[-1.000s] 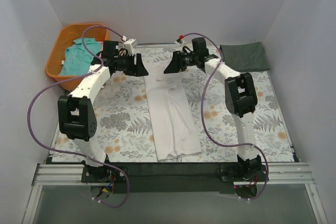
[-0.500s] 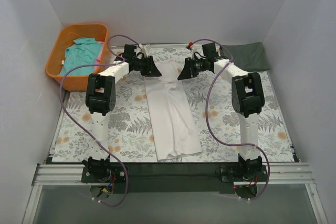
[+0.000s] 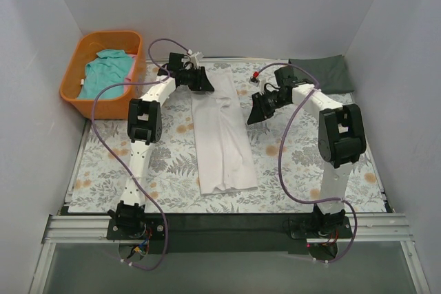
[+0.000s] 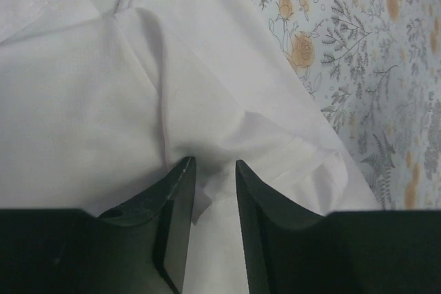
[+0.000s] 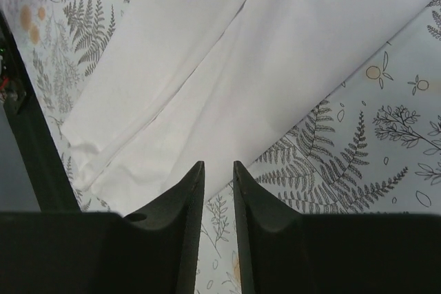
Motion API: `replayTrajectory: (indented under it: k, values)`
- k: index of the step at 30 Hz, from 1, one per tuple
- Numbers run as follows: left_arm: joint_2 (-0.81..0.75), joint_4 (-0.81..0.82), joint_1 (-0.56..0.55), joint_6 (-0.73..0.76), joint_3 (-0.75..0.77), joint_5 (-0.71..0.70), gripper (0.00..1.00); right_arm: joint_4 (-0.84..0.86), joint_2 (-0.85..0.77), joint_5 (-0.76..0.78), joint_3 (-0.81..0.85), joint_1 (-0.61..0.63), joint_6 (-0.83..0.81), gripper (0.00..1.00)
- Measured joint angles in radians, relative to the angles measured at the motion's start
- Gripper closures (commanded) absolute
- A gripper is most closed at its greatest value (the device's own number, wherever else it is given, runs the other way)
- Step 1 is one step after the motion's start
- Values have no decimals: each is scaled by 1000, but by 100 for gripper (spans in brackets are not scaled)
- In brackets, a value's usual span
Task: Fold and stack the t-shirts
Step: Fold the tshirt
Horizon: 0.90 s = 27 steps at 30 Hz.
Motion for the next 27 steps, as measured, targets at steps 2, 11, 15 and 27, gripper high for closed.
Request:
replayTrajectory:
  k: [2, 11, 15, 27]
  values:
    - [16, 6, -2, 14, 40, -11, 61, -17, -48, 20, -25, 0, -41, 73]
    - [-229, 10, -2, 110, -218, -49, 50, -36, -144, 66, -127, 41, -164, 73]
    - [-512, 22, 0, 117, -474, -64, 52, -37, -146, 73, -178, 93, -179, 75]
    - [-563, 43, -19, 93, -694, -98, 61, -10, -121, 72, -233, 160, -161, 81]
